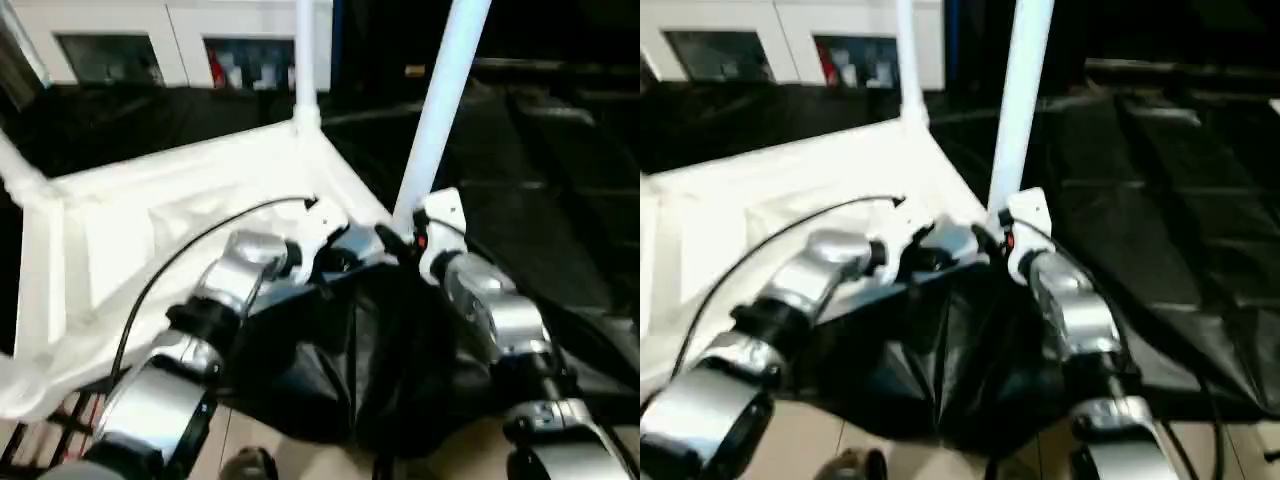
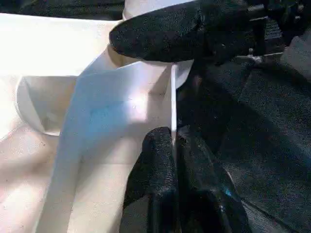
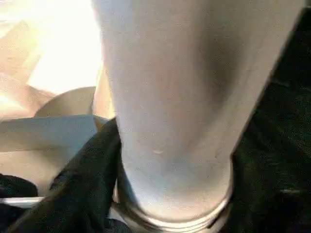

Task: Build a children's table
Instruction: Rotate leg to tighten

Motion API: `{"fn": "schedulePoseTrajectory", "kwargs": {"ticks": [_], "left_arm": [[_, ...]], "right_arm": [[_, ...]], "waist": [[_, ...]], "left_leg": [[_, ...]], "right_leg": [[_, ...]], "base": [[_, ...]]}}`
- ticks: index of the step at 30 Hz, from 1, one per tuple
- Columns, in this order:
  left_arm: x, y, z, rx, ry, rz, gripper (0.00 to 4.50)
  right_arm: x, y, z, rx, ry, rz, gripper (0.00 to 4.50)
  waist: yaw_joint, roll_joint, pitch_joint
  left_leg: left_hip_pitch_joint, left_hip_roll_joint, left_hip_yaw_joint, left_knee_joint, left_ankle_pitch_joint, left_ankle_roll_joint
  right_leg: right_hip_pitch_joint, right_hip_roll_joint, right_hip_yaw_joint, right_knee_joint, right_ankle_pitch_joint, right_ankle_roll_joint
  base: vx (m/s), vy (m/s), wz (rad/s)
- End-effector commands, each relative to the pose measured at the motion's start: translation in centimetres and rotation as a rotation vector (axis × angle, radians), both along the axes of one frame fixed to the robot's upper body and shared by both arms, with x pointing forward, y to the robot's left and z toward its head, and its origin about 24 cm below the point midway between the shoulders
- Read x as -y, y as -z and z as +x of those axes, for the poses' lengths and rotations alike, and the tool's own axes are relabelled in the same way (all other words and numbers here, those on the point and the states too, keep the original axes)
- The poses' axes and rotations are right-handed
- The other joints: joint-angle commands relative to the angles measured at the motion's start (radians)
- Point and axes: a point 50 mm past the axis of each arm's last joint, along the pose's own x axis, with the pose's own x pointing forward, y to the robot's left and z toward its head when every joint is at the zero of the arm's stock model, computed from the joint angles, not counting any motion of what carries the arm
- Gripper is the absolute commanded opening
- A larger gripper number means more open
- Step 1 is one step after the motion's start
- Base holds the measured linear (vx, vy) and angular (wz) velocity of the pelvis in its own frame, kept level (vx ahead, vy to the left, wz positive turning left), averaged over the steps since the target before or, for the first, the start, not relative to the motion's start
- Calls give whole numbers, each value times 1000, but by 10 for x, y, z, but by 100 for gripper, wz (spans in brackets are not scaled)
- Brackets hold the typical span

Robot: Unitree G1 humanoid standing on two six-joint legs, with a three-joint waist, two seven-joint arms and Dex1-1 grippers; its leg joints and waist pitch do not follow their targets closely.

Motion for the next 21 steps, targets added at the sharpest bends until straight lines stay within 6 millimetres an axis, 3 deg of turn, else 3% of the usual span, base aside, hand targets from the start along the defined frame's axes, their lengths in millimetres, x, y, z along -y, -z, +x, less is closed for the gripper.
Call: {"fn": "schedulePoseTrajectory", "kwargs": {"ticks": [1, 2, 9, 13, 21], "left_arm": [[24, -30, 0, 105, 108, -128, 0], [23, -30, -1, 104, 123, -129, 0], [13, -25, -10, 86, 252, -111, 0], [3, -23, -21, 59, 393, -94, 0], [-6, -20, -30, 15, 488, -73, 0]], "right_arm": [[-25, 10, -9, -50, -152, 20, 349], [-24, 9, -9, -40, -169, 13, 381], [-9, -1, -18, -1, -372, -40, 381], [12, -7, -31, -11, -542, -116, 381], [33, -13, -51, -77, -711, -167, 381]], "waist": [[-1, -12, -89], [0, -12, -88], [2, -12, -87], [13, -13, -87], [29, -14, -85]], "left_leg": [[24, 7, -8, -58, -255, 52], [24, 7, -8, -58, -256, 54], [25, 10, -8, -59, -270, 61], [26, 15, -6, -58, -276, 70], [32, 21, -6, -59, -300, 64]], "right_leg": [[61, -37, 28, -60, -240, -208], [61, -37, 27, -61, -243, -209], [63, -37, 27, -63, -273, -208], [63, -38, 29, -60, -268, -215], [58, -41, 31, -65, -324, -208]], "base": [[0, 0, 0], [0, 0, 0], [0, 0, 0], [0, 0, 0], [0, 0, 0]]}}
